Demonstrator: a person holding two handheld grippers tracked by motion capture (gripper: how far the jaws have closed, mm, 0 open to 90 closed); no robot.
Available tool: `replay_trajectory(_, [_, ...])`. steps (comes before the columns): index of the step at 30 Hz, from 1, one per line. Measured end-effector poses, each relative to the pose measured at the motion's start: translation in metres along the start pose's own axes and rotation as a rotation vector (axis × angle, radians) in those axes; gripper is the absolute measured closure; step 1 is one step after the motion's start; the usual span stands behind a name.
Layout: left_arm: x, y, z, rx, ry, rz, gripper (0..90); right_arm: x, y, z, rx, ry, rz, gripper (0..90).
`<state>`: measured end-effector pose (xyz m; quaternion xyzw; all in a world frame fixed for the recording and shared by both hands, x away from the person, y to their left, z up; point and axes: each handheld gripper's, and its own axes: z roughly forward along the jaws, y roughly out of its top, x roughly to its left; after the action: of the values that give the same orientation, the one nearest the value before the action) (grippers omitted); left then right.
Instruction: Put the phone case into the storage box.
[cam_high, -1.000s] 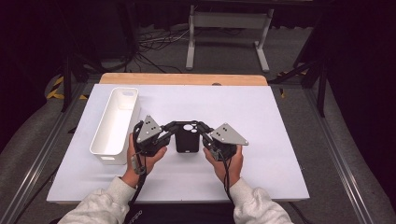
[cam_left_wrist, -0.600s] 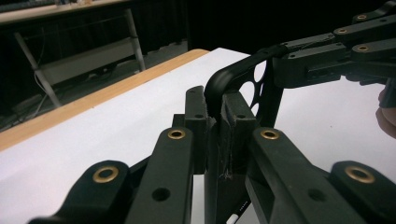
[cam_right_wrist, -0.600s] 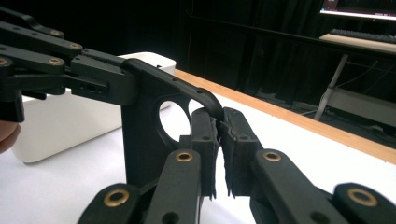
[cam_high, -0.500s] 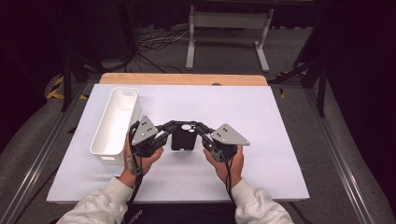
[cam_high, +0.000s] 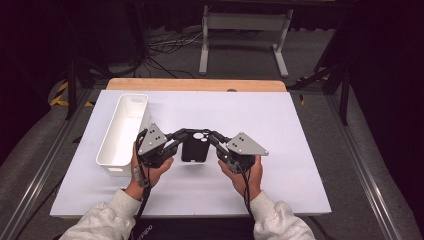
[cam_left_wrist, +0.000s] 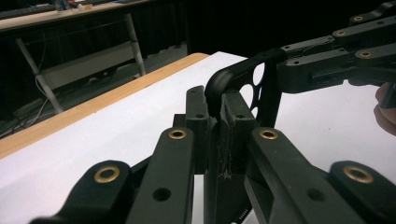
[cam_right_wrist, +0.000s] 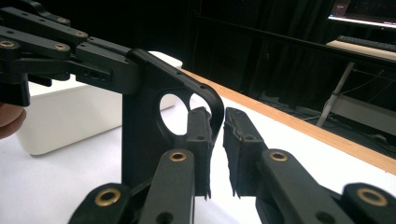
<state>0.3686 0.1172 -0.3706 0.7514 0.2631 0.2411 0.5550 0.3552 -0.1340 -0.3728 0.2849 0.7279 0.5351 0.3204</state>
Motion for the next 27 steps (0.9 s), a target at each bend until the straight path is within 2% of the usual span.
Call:
replay_trajectory(7, [0.000, 0.001, -0.001, -0.001, 0.007, 0.002, 83.7, 0.000, 0.001, -0.002, -0.005, -0.001, -0.016, 76.7])
replay_trajectory(12, [0.002, 0.001, -0.002, 0.002, 0.018, -0.006, 83.7, -0.001, 0.003, -0.002, -0.012, 0.012, -0.011, 71.7])
replay_trajectory(20, [0.006, 0.001, -0.005, -0.006, 0.031, -0.013, 83.7, -0.005, 0.002, -0.003, -0.012, 0.004, -0.005, 66.5])
replay_trajectory(23, [0.006, 0.001, -0.005, -0.007, 0.028, -0.016, 83.7, -0.007, 0.001, -0.005, -0.002, -0.019, -0.025, 62.8])
replay_trajectory(27, [0.009, 0.002, -0.007, -0.014, 0.032, -0.018, 83.7, -0.011, -0.001, -0.009, -0.003, -0.027, -0.025, 59.4])
